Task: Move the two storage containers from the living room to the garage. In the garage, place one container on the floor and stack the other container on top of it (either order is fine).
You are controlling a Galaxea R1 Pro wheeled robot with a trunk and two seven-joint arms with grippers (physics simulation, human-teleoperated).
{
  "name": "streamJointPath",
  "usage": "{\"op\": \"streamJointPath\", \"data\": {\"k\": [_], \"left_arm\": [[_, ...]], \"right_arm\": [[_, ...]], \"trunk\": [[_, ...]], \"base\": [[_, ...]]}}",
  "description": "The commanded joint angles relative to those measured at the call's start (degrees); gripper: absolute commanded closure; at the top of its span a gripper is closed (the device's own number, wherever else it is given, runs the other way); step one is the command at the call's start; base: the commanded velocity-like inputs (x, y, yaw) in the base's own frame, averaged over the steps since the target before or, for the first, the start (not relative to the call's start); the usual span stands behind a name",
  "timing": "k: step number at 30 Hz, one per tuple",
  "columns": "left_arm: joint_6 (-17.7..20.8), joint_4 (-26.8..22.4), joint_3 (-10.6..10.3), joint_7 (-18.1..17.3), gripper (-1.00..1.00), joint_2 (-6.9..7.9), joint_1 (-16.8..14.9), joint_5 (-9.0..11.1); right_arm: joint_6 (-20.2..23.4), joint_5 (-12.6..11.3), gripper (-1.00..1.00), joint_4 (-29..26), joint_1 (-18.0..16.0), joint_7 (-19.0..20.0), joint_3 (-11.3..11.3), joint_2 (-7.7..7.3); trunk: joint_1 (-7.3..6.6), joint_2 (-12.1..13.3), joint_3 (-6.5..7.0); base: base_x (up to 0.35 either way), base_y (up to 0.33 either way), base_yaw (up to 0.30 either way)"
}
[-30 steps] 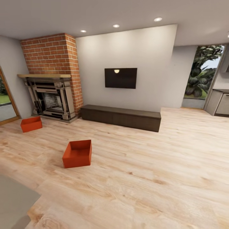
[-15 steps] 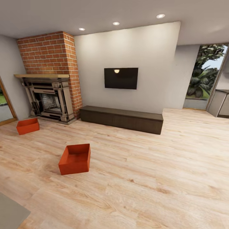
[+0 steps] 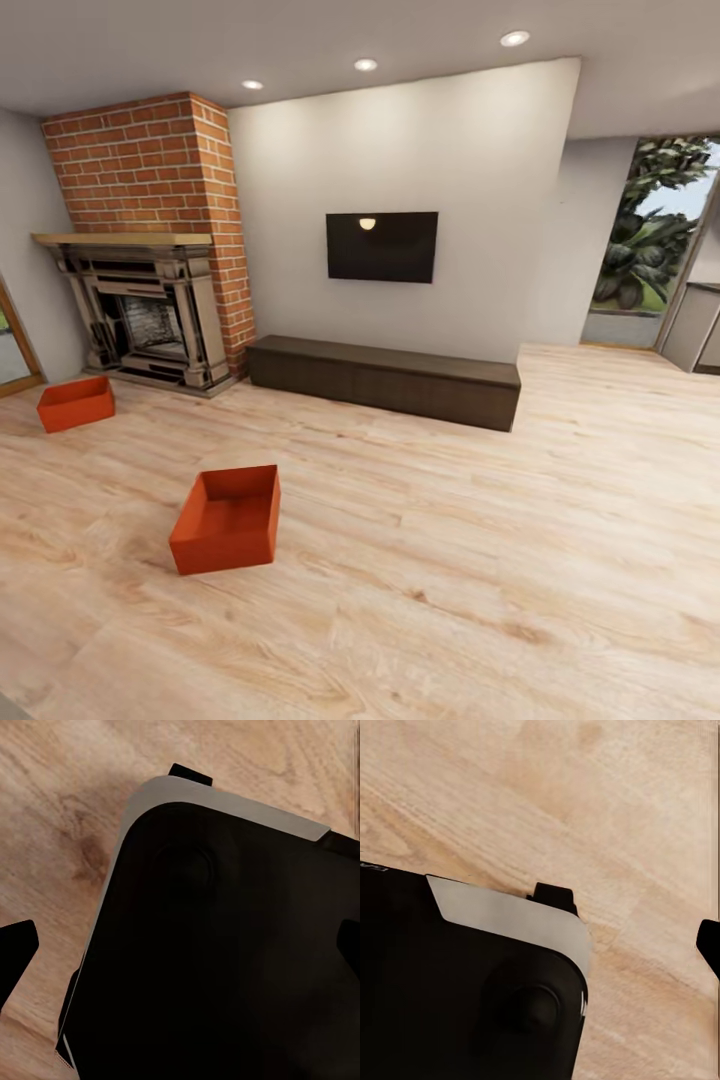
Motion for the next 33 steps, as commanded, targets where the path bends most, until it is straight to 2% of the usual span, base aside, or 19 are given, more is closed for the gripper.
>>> {"op": "streamJointPath", "data": {"k": [1, 14, 33], "left_arm": [[0.2, -0.1, 0.0, 0.1, -1.00, -0.01, 0.0, 0.2], [0.2, -0.1, 0.0, 0.1, -1.00, 0.02, 0.0, 0.2], [0.2, -0.1, 0.0, 0.1, -1.00, -0.02, 0.0, 0.2]], "right_arm": [[-0.3, -0.6, -1.00, 0.1, -0.1, 0.1, 0.6, 0.05], [0.3, -0.3, -1.00, 0.1, -0.1, 0.2, 1.3, 0.49], [0.5, -0.4, -1.00, 0.1, -0.1, 0.1, 1.2, 0.35]], "trunk": [[0.03, 0.0, -0.06], [0.03, 0.0, -0.06], [0.03, 0.0, -0.06]], "base": [[0.319, 0.000, 0.000], [0.319, 0.000, 0.014], [0.319, 0.000, 0.255]]}}
